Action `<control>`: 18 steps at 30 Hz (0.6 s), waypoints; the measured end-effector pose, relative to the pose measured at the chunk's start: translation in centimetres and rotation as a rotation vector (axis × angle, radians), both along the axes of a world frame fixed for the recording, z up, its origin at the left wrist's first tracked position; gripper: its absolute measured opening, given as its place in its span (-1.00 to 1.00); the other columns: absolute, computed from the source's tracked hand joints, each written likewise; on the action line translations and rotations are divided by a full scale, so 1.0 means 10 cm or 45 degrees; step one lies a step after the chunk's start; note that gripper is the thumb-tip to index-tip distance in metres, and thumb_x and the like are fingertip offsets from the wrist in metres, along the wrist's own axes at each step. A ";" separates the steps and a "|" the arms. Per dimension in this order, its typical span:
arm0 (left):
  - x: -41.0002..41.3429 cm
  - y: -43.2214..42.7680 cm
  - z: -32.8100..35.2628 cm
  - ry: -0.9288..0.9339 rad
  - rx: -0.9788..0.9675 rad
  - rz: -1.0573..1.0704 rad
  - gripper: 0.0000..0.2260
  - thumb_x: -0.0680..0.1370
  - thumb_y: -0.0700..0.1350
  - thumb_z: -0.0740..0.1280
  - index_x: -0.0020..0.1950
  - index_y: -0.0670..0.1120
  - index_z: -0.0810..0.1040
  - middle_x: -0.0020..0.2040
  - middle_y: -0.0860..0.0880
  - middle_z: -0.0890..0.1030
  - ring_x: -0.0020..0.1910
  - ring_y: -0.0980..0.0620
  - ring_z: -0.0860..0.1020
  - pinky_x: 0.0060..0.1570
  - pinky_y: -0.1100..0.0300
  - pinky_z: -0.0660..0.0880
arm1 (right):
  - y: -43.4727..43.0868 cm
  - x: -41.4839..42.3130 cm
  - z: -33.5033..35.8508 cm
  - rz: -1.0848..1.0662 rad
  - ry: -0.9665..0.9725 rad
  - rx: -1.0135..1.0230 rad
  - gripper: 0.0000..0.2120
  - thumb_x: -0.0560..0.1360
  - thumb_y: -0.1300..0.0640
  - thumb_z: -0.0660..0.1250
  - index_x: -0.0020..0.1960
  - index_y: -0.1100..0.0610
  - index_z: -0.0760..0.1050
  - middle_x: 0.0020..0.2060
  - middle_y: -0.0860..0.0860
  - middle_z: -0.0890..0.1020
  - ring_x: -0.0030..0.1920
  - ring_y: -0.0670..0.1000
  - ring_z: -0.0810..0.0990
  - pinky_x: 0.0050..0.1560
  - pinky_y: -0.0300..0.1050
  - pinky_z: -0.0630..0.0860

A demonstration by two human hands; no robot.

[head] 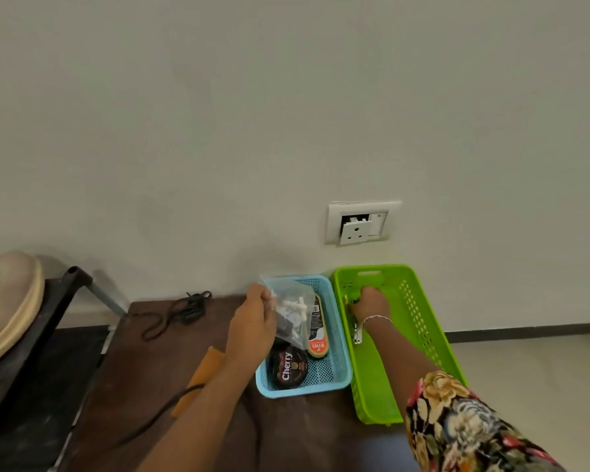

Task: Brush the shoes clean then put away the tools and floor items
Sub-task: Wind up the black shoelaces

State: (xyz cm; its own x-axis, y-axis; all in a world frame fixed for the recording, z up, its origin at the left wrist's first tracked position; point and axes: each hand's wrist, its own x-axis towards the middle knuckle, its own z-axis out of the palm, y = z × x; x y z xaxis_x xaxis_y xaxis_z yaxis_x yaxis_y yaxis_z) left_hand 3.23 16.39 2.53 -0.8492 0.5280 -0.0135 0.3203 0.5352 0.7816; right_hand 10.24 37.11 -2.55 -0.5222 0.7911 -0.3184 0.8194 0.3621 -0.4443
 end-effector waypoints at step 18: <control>0.72 1.13 -0.03 -0.402 0.183 -0.151 -0.83 0.59 -0.23 0.16 -0.12 0.03 0.31 -0.16 -0.04 0.45 -0.07 -0.16 0.53 -0.06 -0.12 0.52 | 0.29 1.09 0.08 -0.431 0.660 -0.179 -0.89 0.44 0.31 0.35 -0.15 0.13 0.48 -0.29 0.16 0.59 -0.15 0.26 0.60 0.03 0.26 0.50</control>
State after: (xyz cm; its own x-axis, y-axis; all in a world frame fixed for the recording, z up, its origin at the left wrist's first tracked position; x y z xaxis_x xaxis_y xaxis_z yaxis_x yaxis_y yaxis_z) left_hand 10.44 27.72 2.26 -0.7478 0.6381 -0.1836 0.1048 0.3865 0.9163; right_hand 21.16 40.00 -1.75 -0.3649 0.9084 -0.2042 0.5437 0.0299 -0.8388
